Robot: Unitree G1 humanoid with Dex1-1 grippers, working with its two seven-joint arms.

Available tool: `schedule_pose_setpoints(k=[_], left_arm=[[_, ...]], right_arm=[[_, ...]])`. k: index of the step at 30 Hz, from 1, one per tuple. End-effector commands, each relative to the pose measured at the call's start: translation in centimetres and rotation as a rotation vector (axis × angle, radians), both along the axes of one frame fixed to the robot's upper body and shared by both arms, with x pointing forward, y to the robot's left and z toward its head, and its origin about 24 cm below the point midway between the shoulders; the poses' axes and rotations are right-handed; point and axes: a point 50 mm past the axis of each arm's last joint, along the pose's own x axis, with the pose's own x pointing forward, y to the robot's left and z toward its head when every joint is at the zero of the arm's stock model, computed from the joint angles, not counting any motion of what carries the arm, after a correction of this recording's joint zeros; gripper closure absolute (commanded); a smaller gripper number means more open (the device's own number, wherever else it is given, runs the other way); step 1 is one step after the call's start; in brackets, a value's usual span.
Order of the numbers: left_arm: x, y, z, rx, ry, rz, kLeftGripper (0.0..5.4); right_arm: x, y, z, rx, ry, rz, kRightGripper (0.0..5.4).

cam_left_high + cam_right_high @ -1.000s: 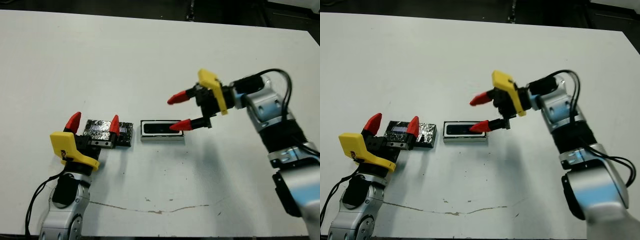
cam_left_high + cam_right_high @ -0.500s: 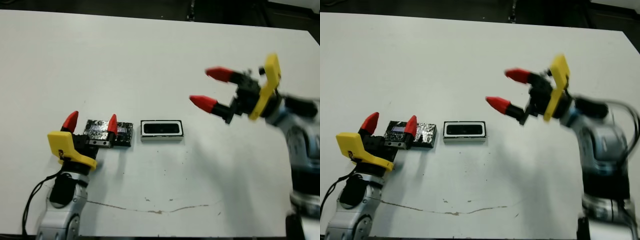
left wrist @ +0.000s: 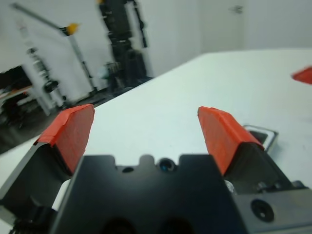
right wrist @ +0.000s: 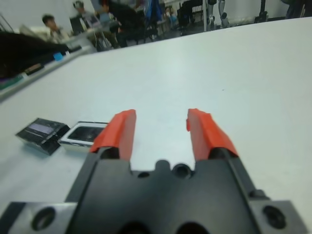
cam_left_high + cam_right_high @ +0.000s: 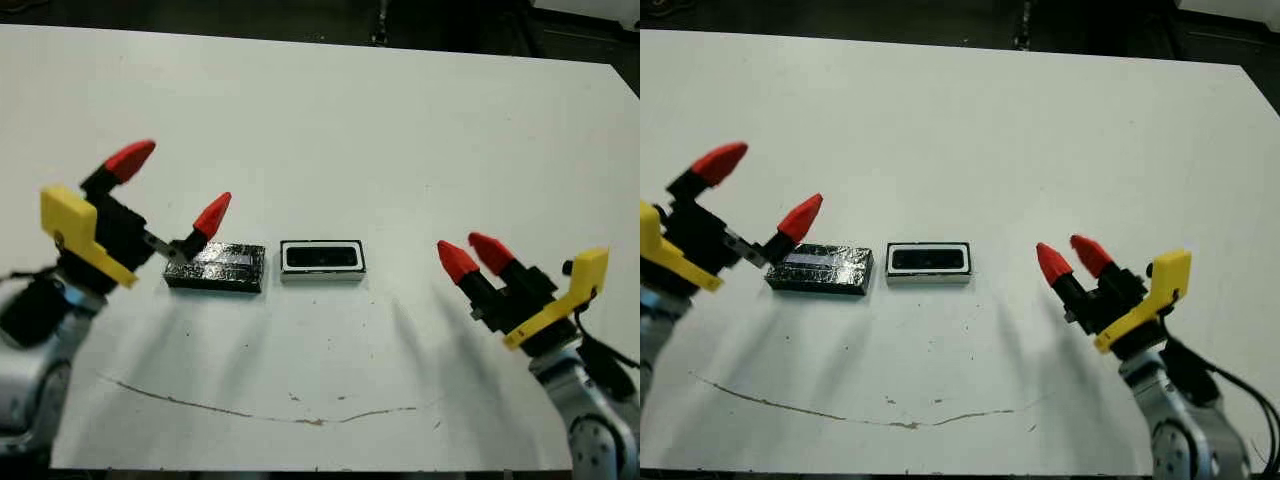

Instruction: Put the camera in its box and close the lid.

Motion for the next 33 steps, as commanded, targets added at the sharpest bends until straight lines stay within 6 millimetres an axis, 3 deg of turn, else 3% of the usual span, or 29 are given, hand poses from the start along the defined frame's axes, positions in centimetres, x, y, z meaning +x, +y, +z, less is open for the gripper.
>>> schedule_pose_setpoints(k=[1,7,15,20,24,33], left_arm=[[1.2,0.8,1.6,0.16,0.062,-0.13,0.0],[3.6,2.3,3.8,0.368,0.203,-0.364,0.0],[5.3,1.6,3.7,0.539,0.25,-0.617,0.0],[6.0,0.5,2.7,0.56,0.308,-0.728,0.0],[6.5,-0.3,1.5,0.481,0.331,-0.8,0.0],[6.6,-0.5,-1.3,0.445,0.465,-0.837,0.0]], right_arm=[[0.0,-0.2,-0.7,0.008,0.017,-0.028,3.28],[0.4,-0.3,-1.2,0.011,0.044,-0.056,4.18],[0.6,-0.4,-1.2,0.01,0.041,-0.062,5.39],[0.6,-0.3,-1.2,-0.001,0.049,-0.072,5.39],[0.6,-0.3,-1.2,0.002,0.059,-0.078,5.39],[0.6,-0.3,-1.3,0.019,0.057,-0.07,5.39]])
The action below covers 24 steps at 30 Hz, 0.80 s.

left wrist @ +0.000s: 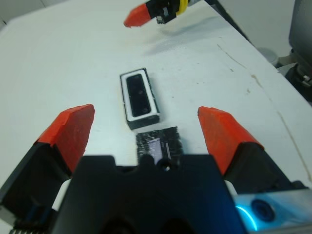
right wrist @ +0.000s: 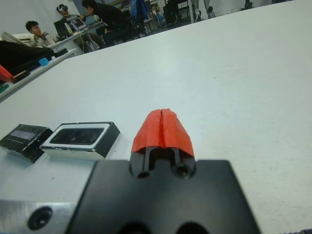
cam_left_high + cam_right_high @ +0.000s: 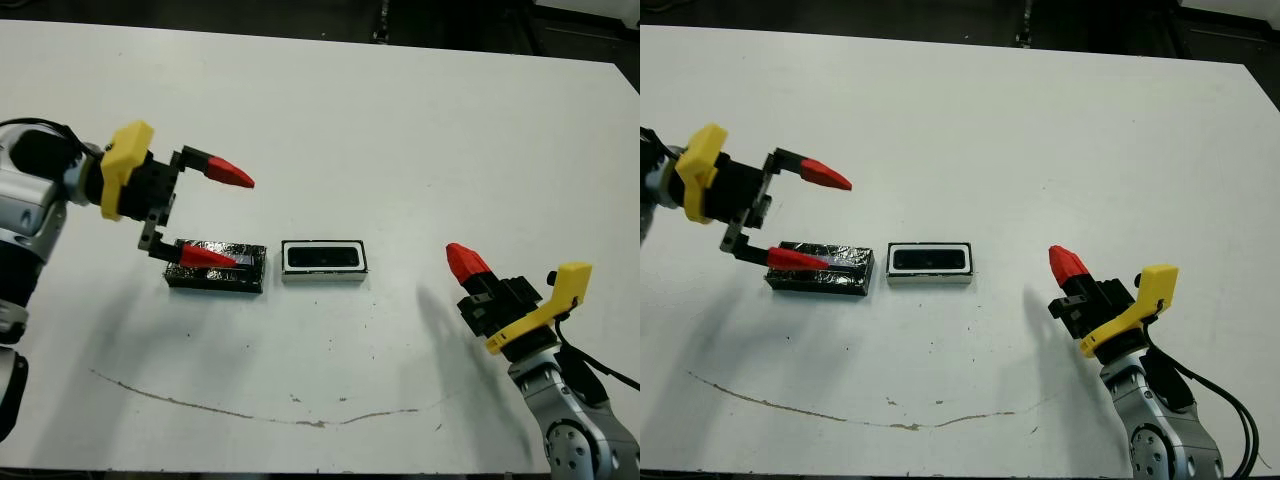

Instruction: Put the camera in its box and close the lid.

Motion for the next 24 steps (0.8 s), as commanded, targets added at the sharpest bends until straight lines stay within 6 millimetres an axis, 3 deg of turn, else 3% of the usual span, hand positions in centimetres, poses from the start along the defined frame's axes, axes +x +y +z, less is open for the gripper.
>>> schedule_pose_setpoints(k=[1,24], left_arm=[[0.0,0.1,-1.0,0.058,0.081,0.014,0.0],[0.7,1.0,-3.3,0.328,0.107,0.085,0.0]], right_arm=[[-0.1,-0.3,-0.2,-0.006,0.009,-0.003,5.39],[-0.5,0.0,-0.5,-0.009,0.026,0.005,5.39]])
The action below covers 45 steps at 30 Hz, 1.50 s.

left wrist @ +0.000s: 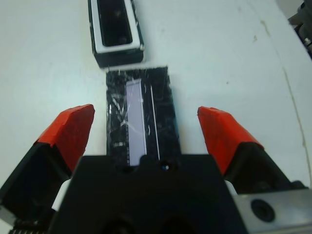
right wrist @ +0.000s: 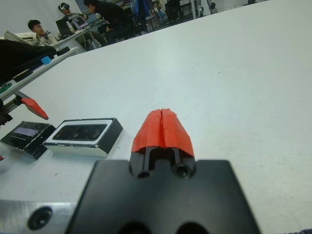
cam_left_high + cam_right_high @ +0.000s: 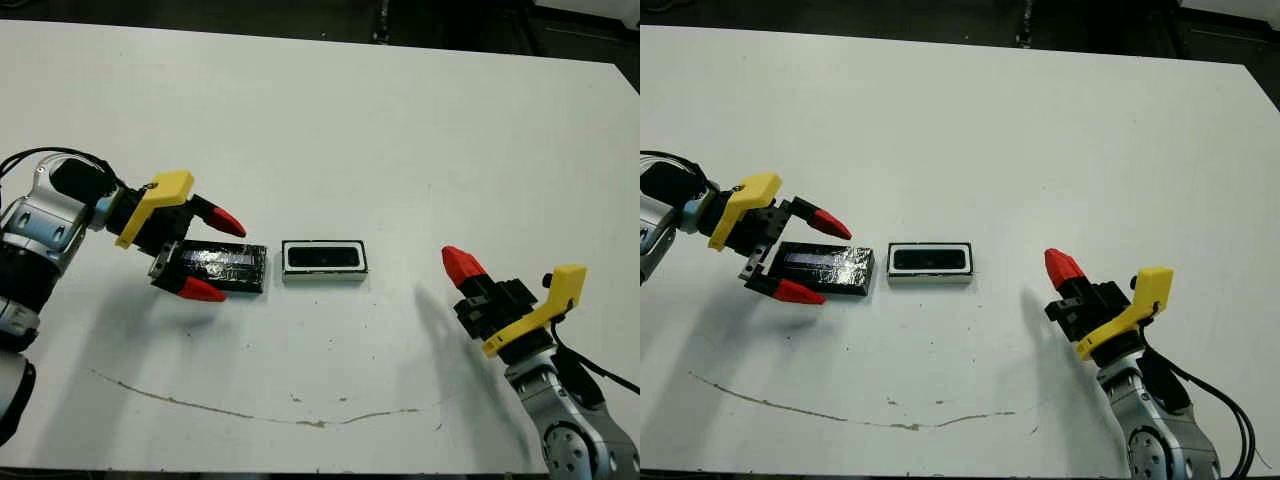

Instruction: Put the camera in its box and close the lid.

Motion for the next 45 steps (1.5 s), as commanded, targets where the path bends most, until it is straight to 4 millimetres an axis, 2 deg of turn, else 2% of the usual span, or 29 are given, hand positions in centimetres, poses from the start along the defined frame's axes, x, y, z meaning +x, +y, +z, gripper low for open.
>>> schedule_pose_setpoints(k=[1,11,16,19,26,33,37,45], left_arm=[[0.2,0.1,0.1,0.033,-0.032,-0.013,0.0],[0.2,1.1,0.2,0.104,-0.084,0.011,0.0],[0.1,1.8,0.1,0.103,-0.044,0.094,0.0],[0.0,2.0,-0.1,0.106,-0.022,0.122,0.22],[-0.3,2.0,-0.4,0.065,-0.02,0.129,1.26],[-0.3,2.0,-0.6,0.111,0.011,0.088,2.22],[-0.3,2.0,-0.7,0.127,0.021,0.084,2.24],[0.0,2.8,-0.6,-0.094,0.052,0.216,2.24]], right_arm=[[-0.3,-0.3,-0.2,-0.009,0.009,-0.005,5.39],[-0.4,-0.2,-0.3,-0.01,0.004,0.001,5.39],[-0.4,-0.2,-0.3,-0.008,0.008,-0.001,5.39],[-0.4,-0.2,-0.4,-0.012,0.013,-0.006,5.4],[-0.3,-0.2,-0.4,-0.014,0.008,0.004,5.4],[-0.3,-0.2,-0.4,0.003,0.018,0.002,5.4],[-0.3,-0.2,-0.4,-0.004,0.018,0.001,5.4],[-0.3,-0.2,-0.5,0.001,0.025,0.004,5.4]])
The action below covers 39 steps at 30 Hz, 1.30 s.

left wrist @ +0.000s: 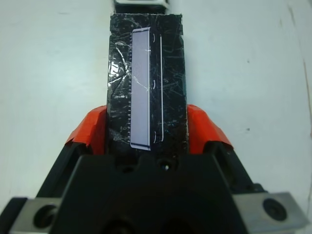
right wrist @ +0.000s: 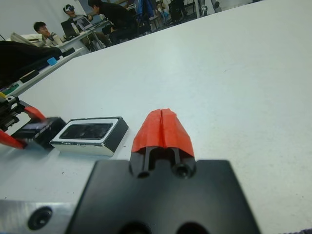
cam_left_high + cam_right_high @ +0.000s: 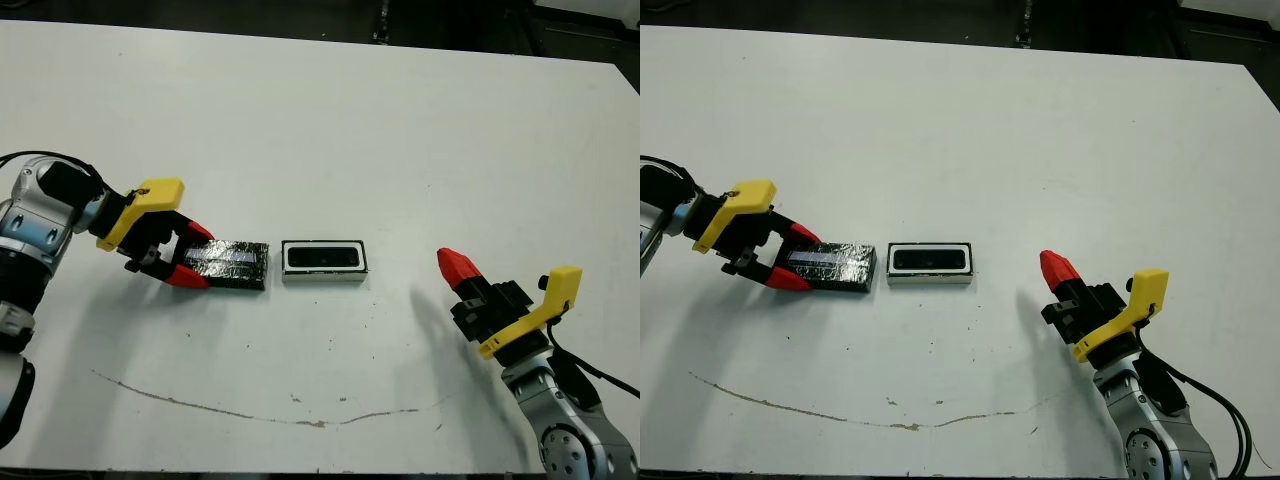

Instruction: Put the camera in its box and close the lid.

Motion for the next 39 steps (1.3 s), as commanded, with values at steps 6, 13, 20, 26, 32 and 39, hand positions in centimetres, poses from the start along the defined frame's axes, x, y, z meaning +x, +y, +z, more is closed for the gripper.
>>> schedule_pose_setpoints(k=[6,13,20,26,32,39], left_arm=[[0.2,0.9,0.2,-0.213,0.019,0.11,2.24],[0.4,0.8,0.0,-0.355,0.096,0.173,2.24],[0.4,-0.4,-0.1,-0.345,0.104,0.135,2.24],[0.4,-1.8,-0.8,-0.339,0.126,0.099,2.24],[0.4,-2.9,-1.6,-0.325,0.134,0.074,2.24],[0.3,-3.9,-2.6,-0.315,0.149,0.077,2.24]], right_arm=[[-0.2,-0.5,-0.6,-0.021,0.032,-0.014,5.4],[-0.3,-0.4,-0.5,-0.024,0.038,-0.017,5.4],[-0.3,-0.3,-0.6,-0.021,0.042,-0.014,5.4],[-0.3,-0.3,-0.6,-0.018,0.043,-0.014,5.4],[-0.3,-0.3,-0.6,-0.009,0.043,-0.013,5.4],[-0.3,-0.3,-0.6,-0.026,0.043,-0.017,5.4]])
